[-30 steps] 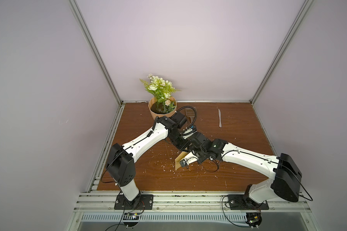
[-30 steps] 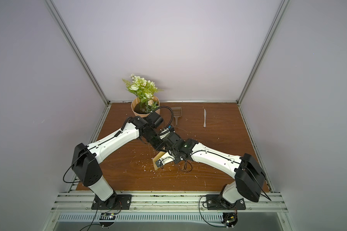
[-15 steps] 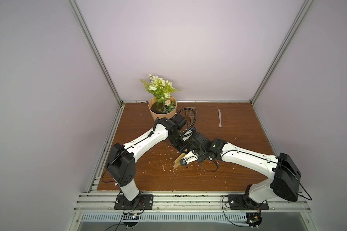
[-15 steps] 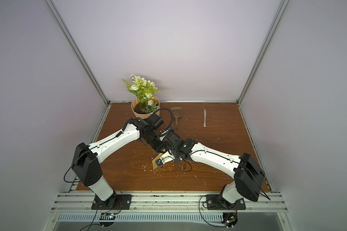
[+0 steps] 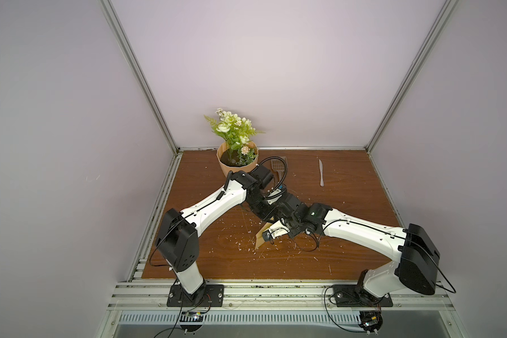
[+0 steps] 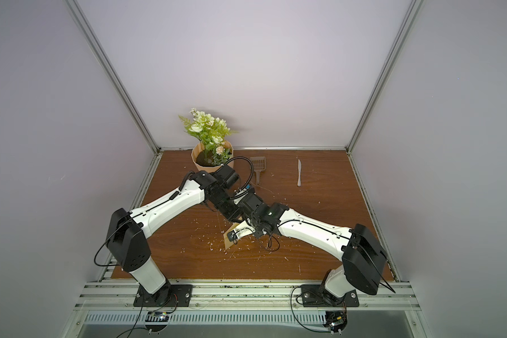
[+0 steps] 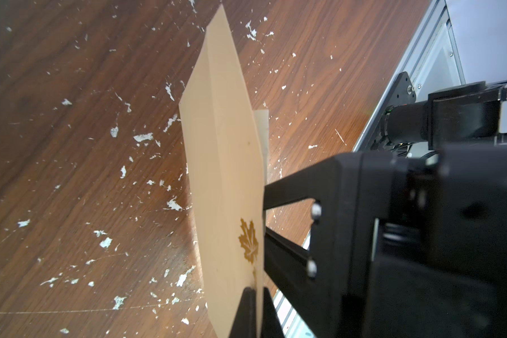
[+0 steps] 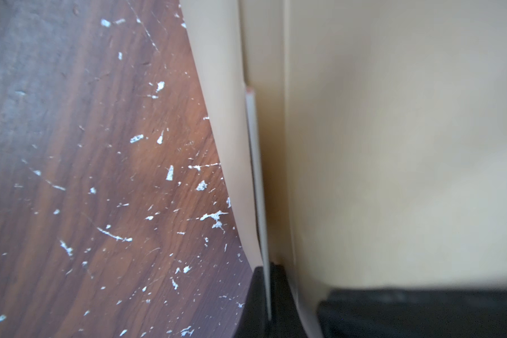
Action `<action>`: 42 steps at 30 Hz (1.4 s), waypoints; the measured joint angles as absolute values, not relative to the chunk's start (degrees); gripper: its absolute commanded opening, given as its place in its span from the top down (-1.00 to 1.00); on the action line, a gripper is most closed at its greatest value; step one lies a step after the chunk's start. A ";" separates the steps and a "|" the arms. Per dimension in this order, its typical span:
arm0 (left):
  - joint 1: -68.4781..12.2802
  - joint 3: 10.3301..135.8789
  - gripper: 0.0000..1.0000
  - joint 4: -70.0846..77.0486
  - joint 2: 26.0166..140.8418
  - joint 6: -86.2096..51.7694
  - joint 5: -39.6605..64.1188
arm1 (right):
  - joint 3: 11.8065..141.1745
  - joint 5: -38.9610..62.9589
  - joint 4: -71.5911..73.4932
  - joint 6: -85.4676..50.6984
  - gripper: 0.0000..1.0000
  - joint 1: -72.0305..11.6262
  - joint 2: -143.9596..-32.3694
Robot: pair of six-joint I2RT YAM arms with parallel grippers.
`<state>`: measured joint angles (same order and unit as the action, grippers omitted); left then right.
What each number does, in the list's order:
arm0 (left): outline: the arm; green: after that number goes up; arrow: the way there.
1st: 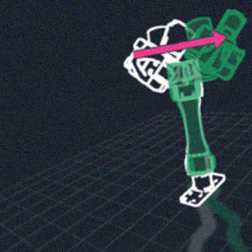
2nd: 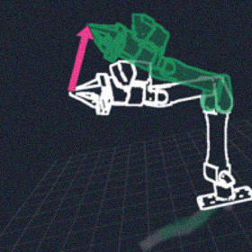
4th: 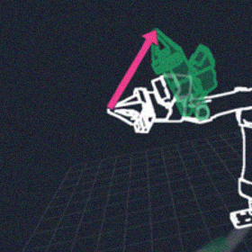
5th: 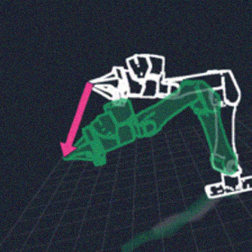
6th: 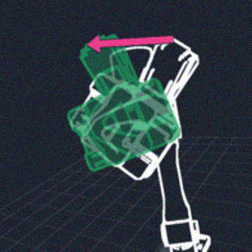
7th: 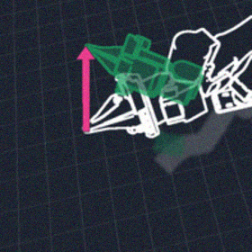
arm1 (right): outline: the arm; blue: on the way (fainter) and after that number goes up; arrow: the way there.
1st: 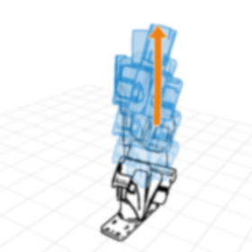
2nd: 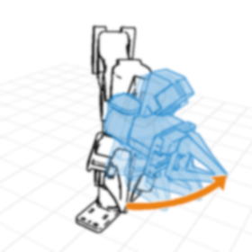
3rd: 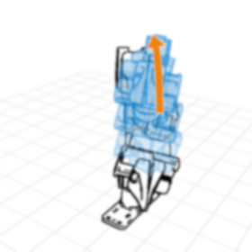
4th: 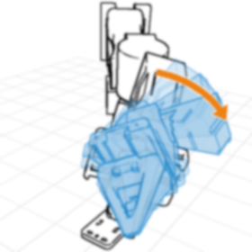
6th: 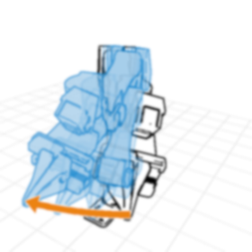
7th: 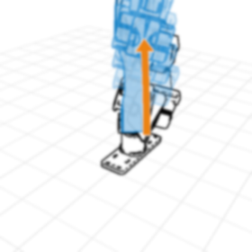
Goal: Fold the letter paper in half and place it into the envelope
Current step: Place the letter paper in the envelope.
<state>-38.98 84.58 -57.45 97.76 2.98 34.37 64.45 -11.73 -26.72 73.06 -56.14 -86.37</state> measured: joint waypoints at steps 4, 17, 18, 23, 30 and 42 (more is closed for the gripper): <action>-38.98 84.58 1.00 -57.56 97.91 2.96 34.24 | 64.36 -11.70 -26.52 72.77 1.00 -56.14 -86.70; -38.68 84.58 1.00 -57.63 98.00 2.96 32.12 | 64.18 -11.53 -25.80 72.49 1.00 -56.14 -89.41; -38.68 84.58 1.00 -57.63 98.00 2.94 32.12 | 64.18 -11.53 -25.76 72.49 1.00 -56.14 -89.41; -38.63 84.58 1.00 -57.63 98.00 2.96 32.08 | 64.18 -11.68 -25.47 72.51 0.75 -56.12 -89.43; -38.61 84.55 0.99 -57.43 98.00 3.07 32.21 | 64.71 -11.25 -26.61 71.16 -0.04 -55.40 -89.62; -38.50 83.59 1.00 -56.05 97.58 3.16 31.97 | 69.73 -10.37 -32.45 65.91 -0.98 -54.52 -83.96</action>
<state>-38.50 83.59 -56.05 97.58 3.16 31.97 69.73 -10.37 -32.45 65.91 -54.52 -83.96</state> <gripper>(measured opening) 0.045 0.993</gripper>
